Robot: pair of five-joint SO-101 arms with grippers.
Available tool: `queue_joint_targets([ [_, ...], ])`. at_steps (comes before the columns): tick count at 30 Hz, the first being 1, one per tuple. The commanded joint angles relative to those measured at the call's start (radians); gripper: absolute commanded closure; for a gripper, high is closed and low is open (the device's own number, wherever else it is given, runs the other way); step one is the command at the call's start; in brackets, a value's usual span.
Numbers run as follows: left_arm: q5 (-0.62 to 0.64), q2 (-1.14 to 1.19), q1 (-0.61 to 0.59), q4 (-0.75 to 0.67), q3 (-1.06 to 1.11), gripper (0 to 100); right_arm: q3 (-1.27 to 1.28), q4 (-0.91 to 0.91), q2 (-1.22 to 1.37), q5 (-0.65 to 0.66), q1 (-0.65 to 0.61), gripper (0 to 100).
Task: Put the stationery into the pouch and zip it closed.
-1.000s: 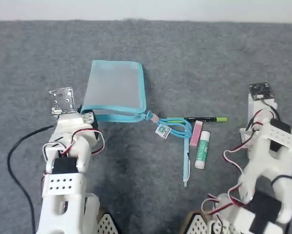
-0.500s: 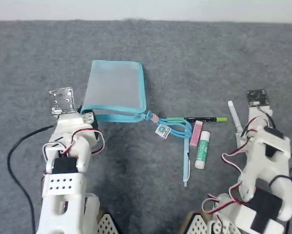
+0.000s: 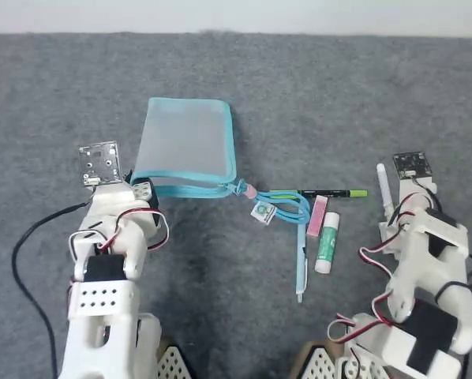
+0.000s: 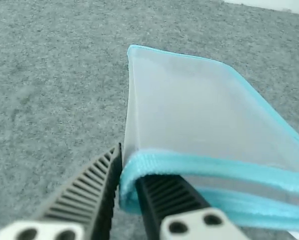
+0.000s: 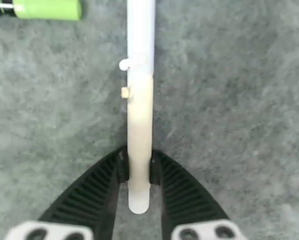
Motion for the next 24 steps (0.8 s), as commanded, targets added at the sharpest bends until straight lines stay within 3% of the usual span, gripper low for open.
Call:
queue_joint_targets([
  [1,0.012,-0.003,0.002,-0.012,-0.024,99,-0.046,0.077,-0.039,0.011,0.012,99.1],
  [7,0.015,-0.003,0.005,-0.014,-0.027,99,-0.198,0.464,-0.332,0.008,-0.068,99.1],
  [13,0.015,-0.003,0.055,-0.014,-0.027,99,-0.353,0.851,-0.642,-0.035,-0.449,99.1],
  [19,0.015,-0.005,0.057,-0.014,-0.028,99,-0.41,1.0,-0.682,-0.092,-0.871,99.1],
  [24,0.015,-0.005,0.058,-0.014,-0.028,99,-0.411,1.033,-0.682,-0.098,-1.009,99.1],
])
